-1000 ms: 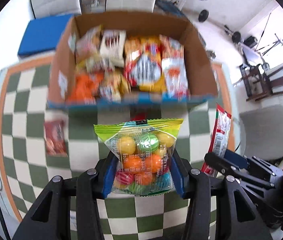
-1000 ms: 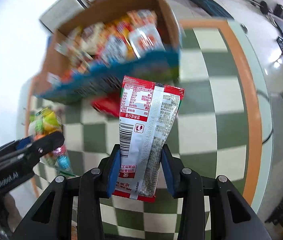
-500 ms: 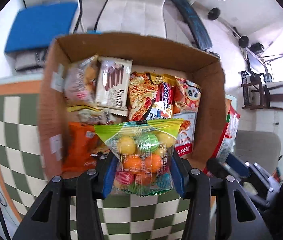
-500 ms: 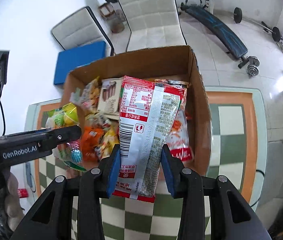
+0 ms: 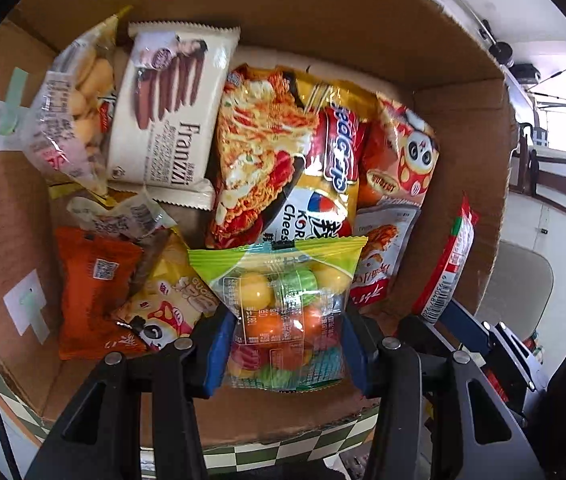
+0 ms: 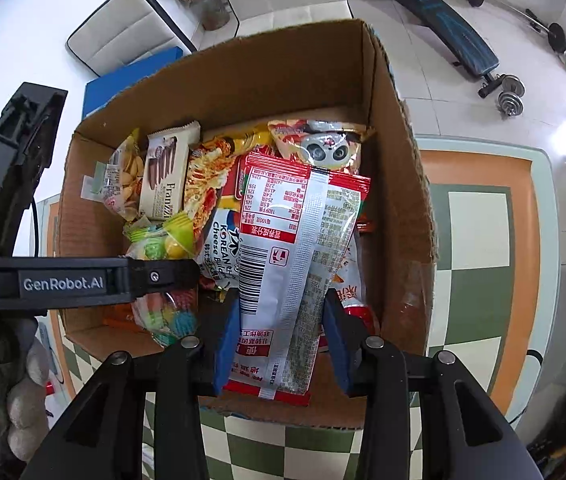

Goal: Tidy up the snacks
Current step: 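Carry the candy bag and red-and-white pack into the box and release both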

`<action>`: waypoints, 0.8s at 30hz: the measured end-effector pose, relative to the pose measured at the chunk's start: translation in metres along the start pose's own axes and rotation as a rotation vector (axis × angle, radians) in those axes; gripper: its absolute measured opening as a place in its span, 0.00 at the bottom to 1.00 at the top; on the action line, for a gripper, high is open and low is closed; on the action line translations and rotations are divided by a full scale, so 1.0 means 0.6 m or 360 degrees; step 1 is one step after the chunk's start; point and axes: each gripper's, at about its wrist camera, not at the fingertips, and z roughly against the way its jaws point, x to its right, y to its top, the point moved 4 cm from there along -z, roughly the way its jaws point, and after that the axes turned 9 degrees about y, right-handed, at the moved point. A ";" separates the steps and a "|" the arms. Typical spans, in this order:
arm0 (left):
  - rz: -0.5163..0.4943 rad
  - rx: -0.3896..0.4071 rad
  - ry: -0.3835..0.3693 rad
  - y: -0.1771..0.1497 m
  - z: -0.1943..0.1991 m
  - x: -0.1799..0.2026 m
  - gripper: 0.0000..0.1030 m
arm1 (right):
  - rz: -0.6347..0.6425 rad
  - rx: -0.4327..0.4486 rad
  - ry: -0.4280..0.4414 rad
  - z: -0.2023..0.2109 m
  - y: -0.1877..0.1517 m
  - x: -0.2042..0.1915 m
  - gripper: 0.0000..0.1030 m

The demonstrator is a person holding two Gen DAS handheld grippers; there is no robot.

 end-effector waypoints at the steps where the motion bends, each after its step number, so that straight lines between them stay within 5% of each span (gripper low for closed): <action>1: 0.0003 -0.0010 0.0010 -0.001 -0.003 0.001 0.45 | 0.0001 -0.0007 0.0003 -0.004 0.000 0.001 0.42; 8: 0.0054 -0.0024 0.0050 -0.003 -0.010 -0.002 0.45 | -0.0006 -0.0067 0.0035 -0.020 -0.003 0.006 0.48; 12: 0.0055 -0.0025 0.0017 -0.005 -0.003 -0.008 0.49 | -0.0002 -0.0073 0.0033 -0.016 -0.003 0.005 0.68; 14: 0.0062 -0.0017 -0.0021 -0.008 0.003 -0.009 0.58 | -0.0004 -0.0080 0.0055 -0.015 -0.005 0.003 0.69; 24: 0.0001 0.0179 0.0036 -0.048 0.069 -0.004 0.58 | 0.0010 -0.0043 -0.0011 0.005 -0.015 0.002 0.88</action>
